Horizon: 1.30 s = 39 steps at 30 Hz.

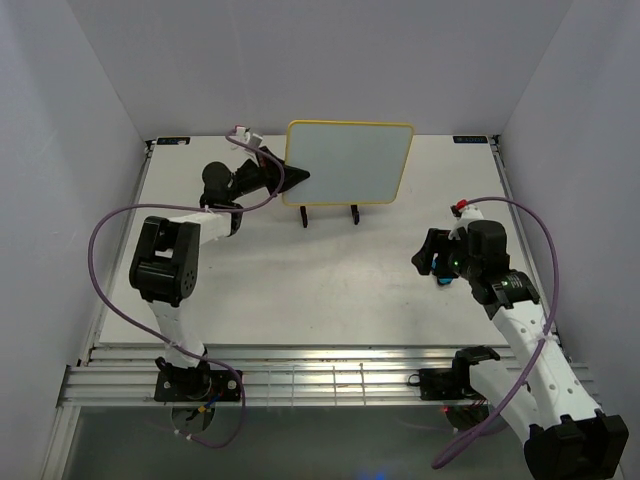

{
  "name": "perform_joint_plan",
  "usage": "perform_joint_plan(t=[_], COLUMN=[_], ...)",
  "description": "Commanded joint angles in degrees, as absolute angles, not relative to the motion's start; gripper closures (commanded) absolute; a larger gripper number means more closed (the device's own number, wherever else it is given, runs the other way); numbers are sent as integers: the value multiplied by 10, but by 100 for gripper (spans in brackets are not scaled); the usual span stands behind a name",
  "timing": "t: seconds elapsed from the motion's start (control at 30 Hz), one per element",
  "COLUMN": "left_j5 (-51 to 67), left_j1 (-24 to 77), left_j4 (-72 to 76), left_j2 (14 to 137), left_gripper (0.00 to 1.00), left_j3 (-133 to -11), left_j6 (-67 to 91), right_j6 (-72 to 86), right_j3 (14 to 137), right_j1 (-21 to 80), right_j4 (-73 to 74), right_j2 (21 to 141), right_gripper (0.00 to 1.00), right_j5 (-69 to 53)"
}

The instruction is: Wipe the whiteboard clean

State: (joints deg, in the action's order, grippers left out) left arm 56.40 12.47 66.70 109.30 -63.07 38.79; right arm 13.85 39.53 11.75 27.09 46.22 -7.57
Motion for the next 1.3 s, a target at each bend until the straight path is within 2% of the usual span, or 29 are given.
perform_joint_plan(t=[0.0, 0.17, 1.0, 1.27], left_j5=[598, 599, 498, 512], left_j1=[98, 69, 62, 61], left_j4=[759, 824, 910, 917], left_j2=[1106, 1171, 1276, 1322], left_gripper=[100, 100, 100, 100], left_j3=[-673, -693, -765, -793], left_j6=[419, 482, 580, 590], right_j6=[132, 131, 122, 120], right_j3=[412, 417, 405, 403], right_j1=[116, 117, 117, 119], right_j4=[266, 268, 263, 263], right_j2=[429, 402, 401, 399], right_gripper=[30, 24, 23, 22], right_j5=[-98, -110, -109, -111])
